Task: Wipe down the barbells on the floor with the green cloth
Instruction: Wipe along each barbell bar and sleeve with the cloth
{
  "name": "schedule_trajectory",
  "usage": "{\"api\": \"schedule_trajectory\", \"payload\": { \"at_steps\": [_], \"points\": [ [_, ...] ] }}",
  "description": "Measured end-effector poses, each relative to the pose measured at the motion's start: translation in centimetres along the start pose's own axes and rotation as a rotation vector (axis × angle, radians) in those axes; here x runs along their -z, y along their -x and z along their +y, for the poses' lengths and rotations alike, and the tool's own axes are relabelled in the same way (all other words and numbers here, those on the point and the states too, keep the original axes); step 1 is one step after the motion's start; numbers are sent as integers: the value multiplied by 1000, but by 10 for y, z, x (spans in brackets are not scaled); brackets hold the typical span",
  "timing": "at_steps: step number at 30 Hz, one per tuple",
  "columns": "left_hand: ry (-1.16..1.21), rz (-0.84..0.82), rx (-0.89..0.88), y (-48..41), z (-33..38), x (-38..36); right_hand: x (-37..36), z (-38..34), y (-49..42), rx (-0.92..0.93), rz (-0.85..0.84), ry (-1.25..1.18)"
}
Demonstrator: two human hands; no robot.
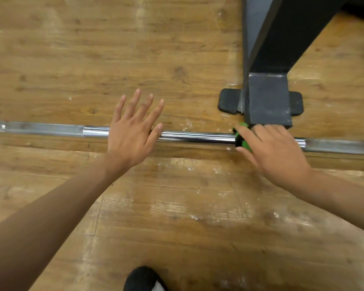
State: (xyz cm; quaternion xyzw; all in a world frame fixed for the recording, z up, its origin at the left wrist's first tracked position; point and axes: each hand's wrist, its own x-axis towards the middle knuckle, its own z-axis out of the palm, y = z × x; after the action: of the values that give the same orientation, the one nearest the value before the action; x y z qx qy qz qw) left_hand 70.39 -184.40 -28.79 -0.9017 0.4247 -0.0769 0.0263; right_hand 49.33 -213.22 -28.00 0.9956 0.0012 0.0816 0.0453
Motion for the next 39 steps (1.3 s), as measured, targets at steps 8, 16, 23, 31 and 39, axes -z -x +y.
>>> {"api": "schedule_trajectory", "payload": {
  "at_steps": [8, 16, 23, 31, 39],
  "points": [
    [28, 35, 15, 13, 7, 1, -9, -71, -26, -96, 41, -2],
    [49, 77, -10, 36, 11, 3, 8, -62, -6, 18, -54, -114],
    [108, 129, 17, 67, 24, 6, 26, 3, 62, 20, -143, -20],
    [102, 39, -12, 103, 32, 15, 12, -160, -23, 144, -65, -235],
    [128, 78, -39, 142, 43, 18, 35, -8, 116, 224, -209, -166]
  ]
}}
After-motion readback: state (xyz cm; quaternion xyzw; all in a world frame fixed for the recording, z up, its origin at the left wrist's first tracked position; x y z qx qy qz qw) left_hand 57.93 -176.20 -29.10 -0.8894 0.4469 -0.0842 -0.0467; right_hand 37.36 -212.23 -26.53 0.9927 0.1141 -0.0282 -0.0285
